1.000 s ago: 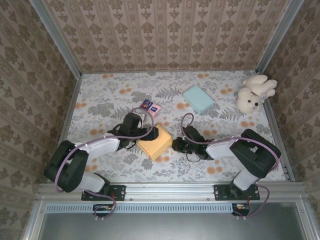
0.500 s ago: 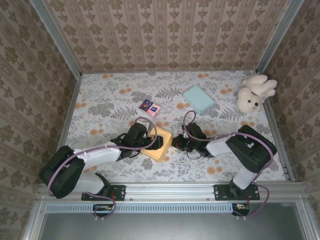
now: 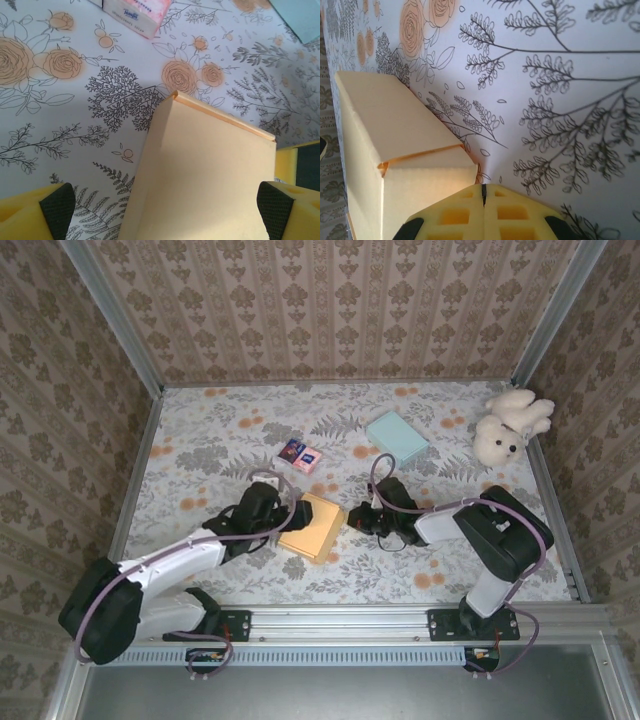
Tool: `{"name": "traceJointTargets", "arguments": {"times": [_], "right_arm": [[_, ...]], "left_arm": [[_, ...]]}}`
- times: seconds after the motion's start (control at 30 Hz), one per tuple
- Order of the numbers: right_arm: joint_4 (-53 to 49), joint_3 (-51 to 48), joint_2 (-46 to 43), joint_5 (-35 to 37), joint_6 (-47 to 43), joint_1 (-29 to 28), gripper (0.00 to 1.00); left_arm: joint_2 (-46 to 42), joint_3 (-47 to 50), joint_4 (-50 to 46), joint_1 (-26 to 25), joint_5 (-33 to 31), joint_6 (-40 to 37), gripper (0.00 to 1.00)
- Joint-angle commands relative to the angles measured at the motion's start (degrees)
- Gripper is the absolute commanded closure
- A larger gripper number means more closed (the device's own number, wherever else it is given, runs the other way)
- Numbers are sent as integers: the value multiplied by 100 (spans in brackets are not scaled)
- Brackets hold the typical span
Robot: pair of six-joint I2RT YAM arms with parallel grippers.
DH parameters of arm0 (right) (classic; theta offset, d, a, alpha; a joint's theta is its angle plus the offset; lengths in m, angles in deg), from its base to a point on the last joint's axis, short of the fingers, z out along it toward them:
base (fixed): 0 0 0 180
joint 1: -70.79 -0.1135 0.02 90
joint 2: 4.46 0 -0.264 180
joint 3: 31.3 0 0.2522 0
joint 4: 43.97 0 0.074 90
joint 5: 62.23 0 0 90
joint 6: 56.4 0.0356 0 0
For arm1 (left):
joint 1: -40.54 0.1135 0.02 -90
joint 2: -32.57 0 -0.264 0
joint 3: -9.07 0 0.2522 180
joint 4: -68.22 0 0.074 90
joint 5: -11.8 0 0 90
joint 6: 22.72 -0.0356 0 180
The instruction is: Fold the paper box
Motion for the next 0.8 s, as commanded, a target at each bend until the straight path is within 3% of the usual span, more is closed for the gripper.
{"name": "traceJointTargets", "arguments": {"times": [0.0,0.4,0.77], "right_arm": [[-665,52,452,634,-262,125,100],[-564,145,766,585,-261,193,100],[-396,244,993,355,-280,204,100]], "left_arm": [[399,-398,37,107,268,-66,4],[1655,-628,1007,45,938,47,10],[2048,-720,1549,-917,881,251,15]]}}
